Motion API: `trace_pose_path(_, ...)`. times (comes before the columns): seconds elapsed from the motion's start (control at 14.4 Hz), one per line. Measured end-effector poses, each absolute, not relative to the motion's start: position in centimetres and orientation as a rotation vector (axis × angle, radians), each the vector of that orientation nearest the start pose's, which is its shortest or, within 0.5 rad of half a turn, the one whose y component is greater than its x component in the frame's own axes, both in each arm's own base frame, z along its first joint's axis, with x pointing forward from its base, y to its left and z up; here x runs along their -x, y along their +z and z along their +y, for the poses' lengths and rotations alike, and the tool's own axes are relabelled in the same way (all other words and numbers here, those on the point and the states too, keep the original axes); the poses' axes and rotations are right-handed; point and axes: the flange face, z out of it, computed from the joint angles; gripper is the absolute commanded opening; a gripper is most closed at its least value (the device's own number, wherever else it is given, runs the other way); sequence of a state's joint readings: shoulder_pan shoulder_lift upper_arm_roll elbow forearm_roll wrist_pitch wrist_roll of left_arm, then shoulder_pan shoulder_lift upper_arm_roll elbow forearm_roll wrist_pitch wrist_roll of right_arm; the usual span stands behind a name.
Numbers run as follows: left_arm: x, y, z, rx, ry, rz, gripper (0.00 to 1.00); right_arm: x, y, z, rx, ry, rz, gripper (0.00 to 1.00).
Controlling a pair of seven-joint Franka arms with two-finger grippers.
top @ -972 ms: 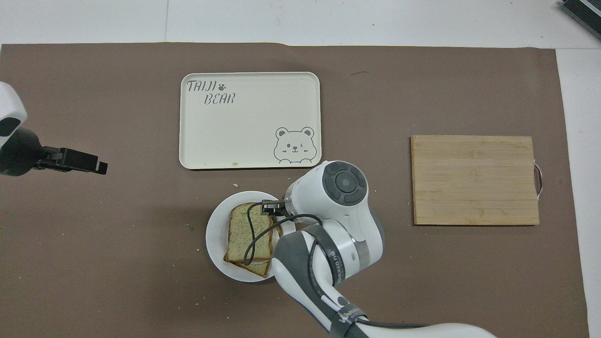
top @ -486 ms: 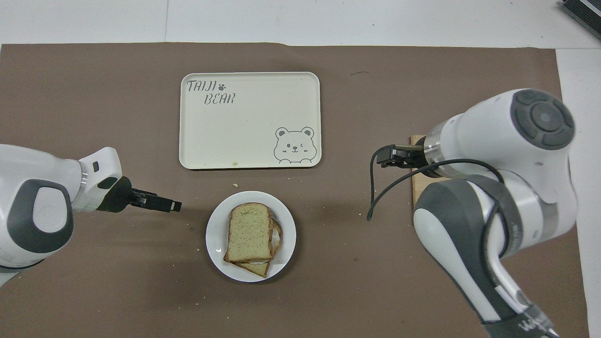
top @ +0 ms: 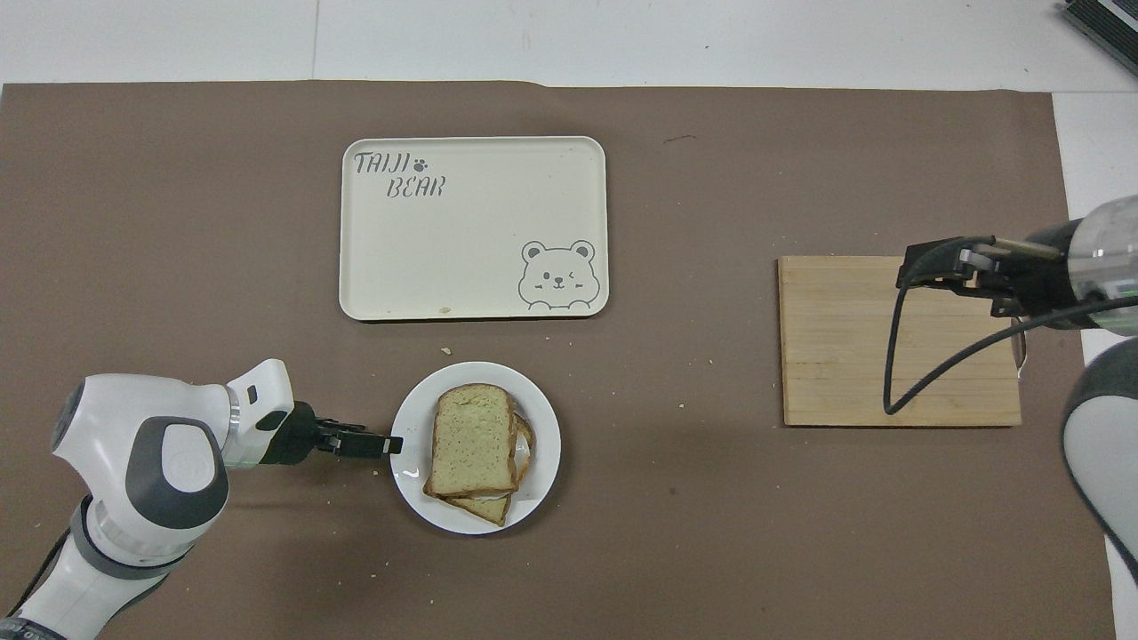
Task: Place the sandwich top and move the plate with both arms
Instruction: 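Withdraw the right gripper while the left gripper reaches the plate rim, then push the plate with the left gripper onto the bear tray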
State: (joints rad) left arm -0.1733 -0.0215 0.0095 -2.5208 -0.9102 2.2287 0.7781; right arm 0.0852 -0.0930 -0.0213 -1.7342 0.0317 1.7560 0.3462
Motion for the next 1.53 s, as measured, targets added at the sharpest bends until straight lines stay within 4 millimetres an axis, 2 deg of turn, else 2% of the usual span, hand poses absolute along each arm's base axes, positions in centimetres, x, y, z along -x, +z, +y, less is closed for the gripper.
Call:
trace_pose_path(0.21,-41.5,26.8,-11.0,-2.423,-0.076,-0.332,0.36,-53.3,64.5,1.6,3.141,-0.164,0.407,1.00)
trace_pose_path(0.28,-41.0,26.5,-11.7,-2.418,-0.085,-0.337,0.23,-53.0,65.5,0.6,3.156,-0.158,0.397,1.00)
trace_pose_path(0.35,-40.6,26.2,-12.1,-2.418,-0.094,-0.343,0.06,-52.7,66.3,-0.7,3.163,-0.151,0.383,1.00)
trace_pose_path(0.42,-40.3,26.2,-12.4,-2.413,-0.097,-0.343,0.00,-52.5,66.7,-2.2,3.166,-0.141,0.377,1.00)
trace_pose_path(0.56,-40.2,26.5,-12.9,-2.400,-0.088,-0.338,0.00,-52.1,67.0,-4.7,3.166,-0.125,0.399,1.00)
trace_pose_path(0.69,-40.3,26.8,-12.8,-2.385,-0.077,-0.308,0.00,-51.8,66.9,-5.6,3.168,-0.103,0.393,1.00)
trace_pose_path(0.83,-40.4,26.7,-12.7,-2.376,-0.074,-0.282,0.00,-51.5,66.4,-4.5,3.175,-0.081,0.343,1.00)
trace_pose_path(0.97,-40.6,26.7,-12.3,-2.354,-0.085,-0.254,0.00,-51.3,66.0,-2.0,3.183,-0.070,0.267,1.00)
trace_pose_path(1.11,-41.2,27.1,-11.1,-2.306,-0.098,-0.210,0.00,-51.2,65.8,0.5,3.188,-0.064,0.191,1.00)
trace_pose_path(1.25,-42.5,27.9,-9.5,-2.262,-0.094,-0.175,0.00,-51.1,65.5,1.8,3.191,-0.056,0.148,1.00)
trace_pose_path(1.39,-44.3,28.5,-7.7,-2.237,-0.073,-0.137,0.00,-51.2,65.4,1.3,3.192,-0.059,0.118,1.00)
trace_pose_path(1.53,-46.0,29.1,-6.4,-2.211,-0.058,-0.102,0.00,-51.4,65.2,-0.3,3.186,-0.067,0.110,1.00)
